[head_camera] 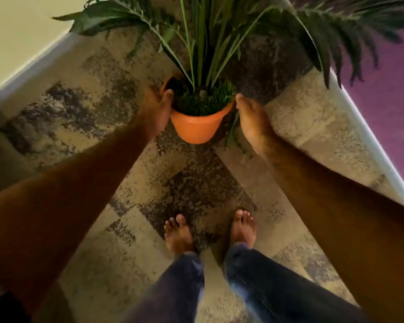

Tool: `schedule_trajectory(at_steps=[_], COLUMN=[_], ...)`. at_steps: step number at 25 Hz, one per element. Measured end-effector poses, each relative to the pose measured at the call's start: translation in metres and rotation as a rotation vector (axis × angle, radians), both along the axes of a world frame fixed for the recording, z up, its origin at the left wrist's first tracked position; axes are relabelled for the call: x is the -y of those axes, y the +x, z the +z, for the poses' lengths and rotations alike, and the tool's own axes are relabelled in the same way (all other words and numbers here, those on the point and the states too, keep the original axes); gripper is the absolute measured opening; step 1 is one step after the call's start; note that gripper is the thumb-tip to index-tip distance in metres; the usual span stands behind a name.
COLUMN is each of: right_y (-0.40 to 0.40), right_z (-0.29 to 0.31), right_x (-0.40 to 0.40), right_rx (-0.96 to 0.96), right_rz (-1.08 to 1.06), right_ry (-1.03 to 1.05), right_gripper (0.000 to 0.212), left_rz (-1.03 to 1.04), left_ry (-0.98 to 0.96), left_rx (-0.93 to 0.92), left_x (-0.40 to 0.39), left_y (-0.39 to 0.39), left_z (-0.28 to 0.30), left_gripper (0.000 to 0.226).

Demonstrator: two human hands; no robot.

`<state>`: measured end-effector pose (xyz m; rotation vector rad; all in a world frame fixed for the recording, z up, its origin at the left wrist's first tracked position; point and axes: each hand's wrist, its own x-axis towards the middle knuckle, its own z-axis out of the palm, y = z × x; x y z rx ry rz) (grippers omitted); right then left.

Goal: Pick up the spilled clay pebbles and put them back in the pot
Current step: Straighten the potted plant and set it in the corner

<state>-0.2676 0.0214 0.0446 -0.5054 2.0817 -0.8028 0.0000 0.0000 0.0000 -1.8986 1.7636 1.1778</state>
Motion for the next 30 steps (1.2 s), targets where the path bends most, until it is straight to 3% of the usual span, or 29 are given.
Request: schedule_trajectory(at_steps=[1, 3, 4, 6, 7, 10, 12, 13, 15, 19, 21, 25, 28, 30], right_y=[0.001, 0.005, 0.011, 0.021, 0.026, 0.035, 0.036, 0.037, 0.040, 0.041, 0.040, 0.037, 0.040, 0.041], right_z=[-0.009, -0.025, -0.034, -0.048, -0.056, -0.069, -0.078, -0.082, -0.086, -0.090, -0.087, -0.080, -0.082, -0.082], right_x=[0.012, 0.032, 0.039, 0.048, 0.049, 0.049, 0.047, 0.047, 0.048, 0.050, 0.049, 0.049, 0.049, 0.050], right_rx=[0.015, 0.074, 0.090, 0.131, 0.154, 0.119, 0.091, 0.093, 0.105, 0.205, 0.270, 0.340, 0.368, 0.369], right_rz=[-0.098, -0.287, -0.349, -0.444, -0.502, -0.577, -0.581, -0.591, -0.627, -0.686, -0.675, -0.712, -0.715, -0.705], right_ry=[-0.029, -0.047, -0.048, -0.070, -0.097, -0.143, -0.195, -0.218, -0.260, -0.300, -0.305, -0.257, -0.298, -0.329], right_gripper=[0.039, 0.037, 0.035, 0.030, 0.026, 0.023, 0.022, 0.021, 0.019, 0.029, 0.047, 0.048, 0.076, 0.072], left_rz=[-0.216, -0.188, 0.014, 0.183, 0.141, 0.142, 0.358, 0.347, 0.257, 0.319, 0.373, 0.420, 0.412, 0.416], left_ry=[0.059, 0.173, 0.264, 0.242, 0.162, 0.046, 0.223, 0.252, -0.022, -0.064, -0.042, -0.047, -0.050, -0.032], left_rx=[0.151, 0.204, 0.140, -0.001, 0.033, -0.200, -0.361, -0.383, -0.333, -0.570, -0.678, -0.695, -0.687, -0.703], left_x=[-0.054, -0.140, -0.156, -0.155, -0.161, -0.187, -0.083, -0.008, 0.123, 0.131, 0.115, 0.115, 0.117, 0.120], left_y=[0.019, 0.047, 0.045, 0.051, 0.056, 0.064, 0.035, 0.013, -0.052, -0.077, -0.074, -0.078, -0.073, -0.073], left_z=[-0.018, -0.063, -0.080, -0.109, -0.114, -0.145, -0.130, -0.111, -0.066, -0.039, -0.039, -0.038, -0.044, -0.043], left_gripper=[0.052, 0.053, 0.057, 0.063, 0.062, 0.053, 0.041, 0.037, 0.028, 0.016, 0.011, 0.012, 0.012, 0.011])
